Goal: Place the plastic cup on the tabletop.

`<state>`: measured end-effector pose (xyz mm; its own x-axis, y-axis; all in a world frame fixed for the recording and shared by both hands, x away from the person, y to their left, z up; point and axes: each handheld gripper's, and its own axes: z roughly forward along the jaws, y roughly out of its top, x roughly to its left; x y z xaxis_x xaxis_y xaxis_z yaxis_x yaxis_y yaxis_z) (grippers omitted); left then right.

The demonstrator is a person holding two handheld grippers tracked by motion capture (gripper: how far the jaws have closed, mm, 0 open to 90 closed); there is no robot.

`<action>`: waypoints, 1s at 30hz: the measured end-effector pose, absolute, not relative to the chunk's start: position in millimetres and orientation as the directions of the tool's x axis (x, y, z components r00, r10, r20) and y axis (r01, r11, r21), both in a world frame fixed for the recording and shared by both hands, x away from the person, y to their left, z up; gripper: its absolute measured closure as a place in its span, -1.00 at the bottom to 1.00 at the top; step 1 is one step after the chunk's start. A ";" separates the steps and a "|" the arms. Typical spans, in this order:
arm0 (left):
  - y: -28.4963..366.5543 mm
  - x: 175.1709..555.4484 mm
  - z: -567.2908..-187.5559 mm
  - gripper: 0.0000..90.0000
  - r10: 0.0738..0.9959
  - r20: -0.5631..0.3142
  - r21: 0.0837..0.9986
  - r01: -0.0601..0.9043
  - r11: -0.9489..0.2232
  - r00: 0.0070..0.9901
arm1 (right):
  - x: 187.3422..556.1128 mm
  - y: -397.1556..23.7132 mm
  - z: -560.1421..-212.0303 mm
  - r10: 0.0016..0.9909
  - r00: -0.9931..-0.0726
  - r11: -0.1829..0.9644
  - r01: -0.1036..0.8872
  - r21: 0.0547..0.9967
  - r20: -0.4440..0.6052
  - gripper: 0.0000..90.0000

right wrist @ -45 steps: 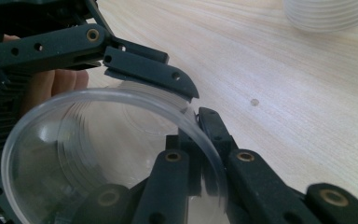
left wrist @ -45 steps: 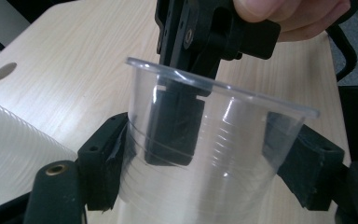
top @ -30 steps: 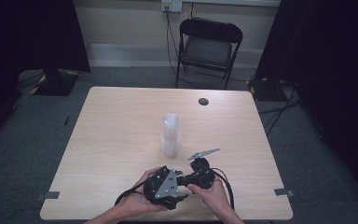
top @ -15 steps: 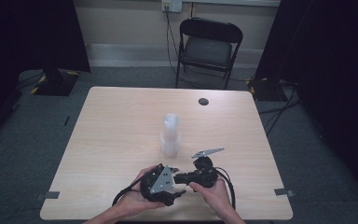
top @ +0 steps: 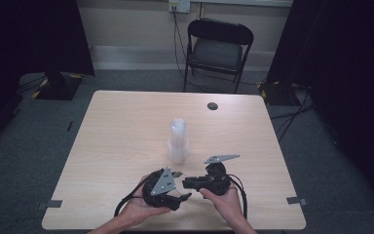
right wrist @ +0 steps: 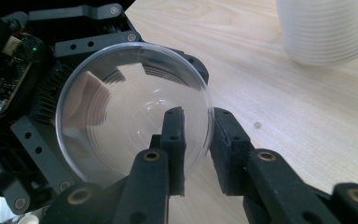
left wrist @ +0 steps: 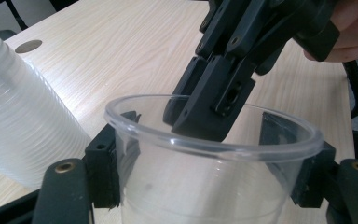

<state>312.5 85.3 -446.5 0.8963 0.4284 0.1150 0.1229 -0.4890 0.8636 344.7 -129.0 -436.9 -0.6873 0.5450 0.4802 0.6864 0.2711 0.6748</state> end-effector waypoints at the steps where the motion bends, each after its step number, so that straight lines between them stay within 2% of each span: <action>1: 85.9 313.2 -446.8 -0.36 0.431 0.114 0.866 0.124 -0.485 0.895 | 344.5 -129.7 -436.2 0.547 -0.690 0.269 0.682 0.680 0.475 0.66; 10: 94.0 320.4 -449.9 -0.35 0.478 0.078 0.876 0.169 -0.452 0.875 | 344.8 -136.3 -431.0 0.546 -0.696 0.217 0.655 0.724 0.467 0.54; 15: 94.9 322.4 -449.5 -0.35 0.494 0.032 0.889 0.201 -0.412 0.869 | 345.3 -137.8 -427.5 0.535 -0.707 0.196 0.636 0.746 0.462 0.52; 30: 102.9 331.0 -448.6 -0.34 0.538 -0.027 0.901 0.254 -0.352 0.842 | 348.4 -147.3 -426.9 0.541 -0.707 0.168 0.621 0.765 0.455 0.50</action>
<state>331.0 102.9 -448.6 0.8423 0.5384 -0.0272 0.2542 -0.3522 0.9007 348.4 -147.3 -426.9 -0.7072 0.5413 0.4548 0.6211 0.1685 0.7654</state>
